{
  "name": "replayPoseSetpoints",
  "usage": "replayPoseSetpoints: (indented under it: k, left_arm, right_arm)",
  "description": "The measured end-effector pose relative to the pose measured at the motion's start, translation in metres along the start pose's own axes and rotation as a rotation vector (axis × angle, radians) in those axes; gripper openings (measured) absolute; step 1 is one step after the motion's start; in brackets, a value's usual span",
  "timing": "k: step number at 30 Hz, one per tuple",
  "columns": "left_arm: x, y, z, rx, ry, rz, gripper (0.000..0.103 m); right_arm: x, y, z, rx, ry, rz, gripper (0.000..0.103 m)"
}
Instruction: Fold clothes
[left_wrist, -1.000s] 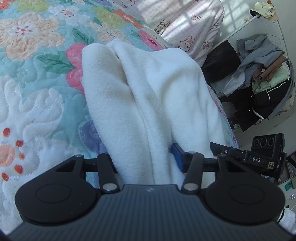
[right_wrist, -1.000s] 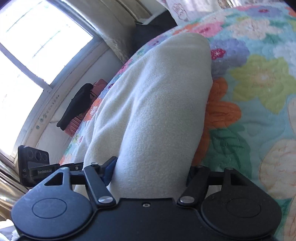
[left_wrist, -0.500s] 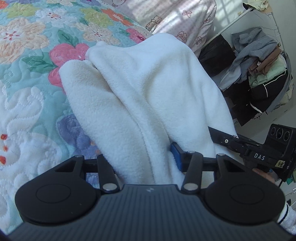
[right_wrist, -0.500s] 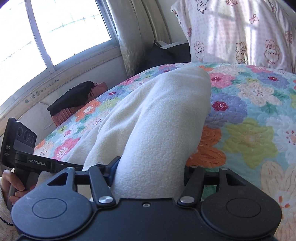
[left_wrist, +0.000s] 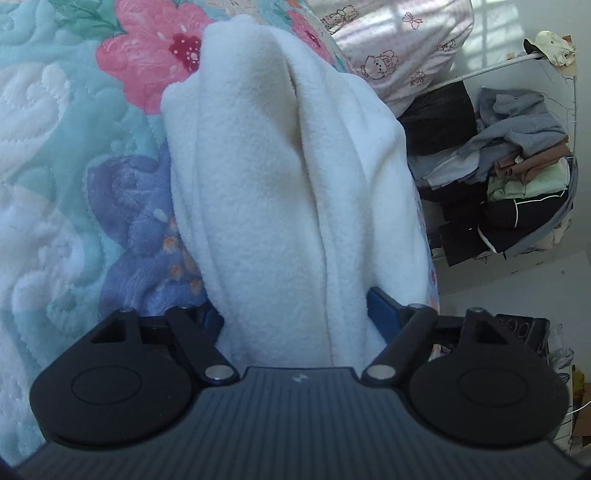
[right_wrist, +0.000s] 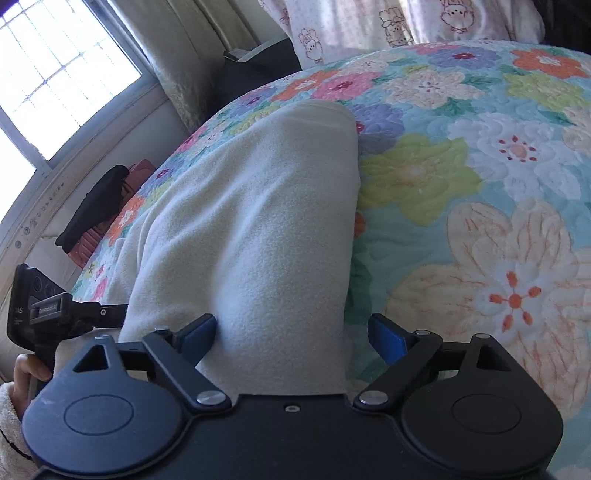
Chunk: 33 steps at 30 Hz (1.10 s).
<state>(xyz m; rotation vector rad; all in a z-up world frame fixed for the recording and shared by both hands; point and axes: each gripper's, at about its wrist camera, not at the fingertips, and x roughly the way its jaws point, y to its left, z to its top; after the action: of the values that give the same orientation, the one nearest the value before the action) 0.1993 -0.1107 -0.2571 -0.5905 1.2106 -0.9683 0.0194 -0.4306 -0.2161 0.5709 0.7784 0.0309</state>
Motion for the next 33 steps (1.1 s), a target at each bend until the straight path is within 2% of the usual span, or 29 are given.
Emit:
replayPoseSetpoints:
  k: [3,5,6,8,9,10,15,19,22,23,25,27,30,33]
  left_arm:
    - [-0.005,-0.012,-0.004,0.081,-0.022,0.029,0.052]
    - [-0.007,-0.018,-0.007,0.124,-0.032,0.054,0.051]
    - [-0.006,-0.018,-0.007,0.122,-0.033,0.056,0.052]
    - [-0.004,-0.013,-0.007,0.089,-0.036,0.061,0.058]
    - [-0.004,-0.011,-0.006,0.079,-0.035,0.068,0.066]
    - [-0.003,-0.008,-0.006,0.077,-0.032,0.075,0.069]
    - [-0.005,-0.005,-0.006,0.081,-0.028,0.078,0.069]
    - [-0.003,-0.003,-0.005,0.055,-0.027,0.066,0.069]
    - [-0.001,-0.002,-0.006,0.056,-0.023,0.060,0.070]
    - [0.000,-0.003,-0.006,0.062,-0.020,0.058,0.069]
    - [-0.002,-0.004,-0.007,0.086,-0.020,0.036,0.058]
    - [-0.005,-0.005,-0.007,0.103,-0.023,0.026,0.051]
    - [-0.012,-0.015,-0.008,0.174,-0.037,0.054,0.046]
    - [-0.016,-0.026,-0.011,0.232,-0.059,0.079,0.045]
  right_arm:
    - [0.004,-0.015,-0.012,0.117,0.021,0.073,0.093]
    - [0.013,-0.027,-0.019,0.209,0.059,0.146,0.099]
    - [0.024,-0.037,-0.024,0.279,0.109,0.218,0.102]
    - [0.032,-0.047,-0.027,0.317,0.122,0.269,0.103]
    - [0.034,-0.046,-0.023,0.325,0.139,0.267,0.103]
    - [0.035,-0.042,-0.019,0.310,0.158,0.253,0.103]
    - [0.044,-0.017,-0.010,0.182,0.167,0.182,0.103]
    - [0.049,-0.009,-0.007,0.141,0.151,0.182,0.103]
    - [0.046,-0.005,-0.006,0.104,0.135,0.193,0.091]
    - [0.044,-0.003,-0.007,0.088,0.126,0.190,0.087]
    - [0.040,0.001,-0.011,0.051,0.101,0.177,0.081]
    - [0.032,0.014,-0.011,0.026,0.075,0.142,0.072]
    - [0.020,0.041,-0.006,-0.093,0.039,0.085,0.069]
    - [0.014,0.052,-0.003,-0.147,0.024,0.070,0.067]
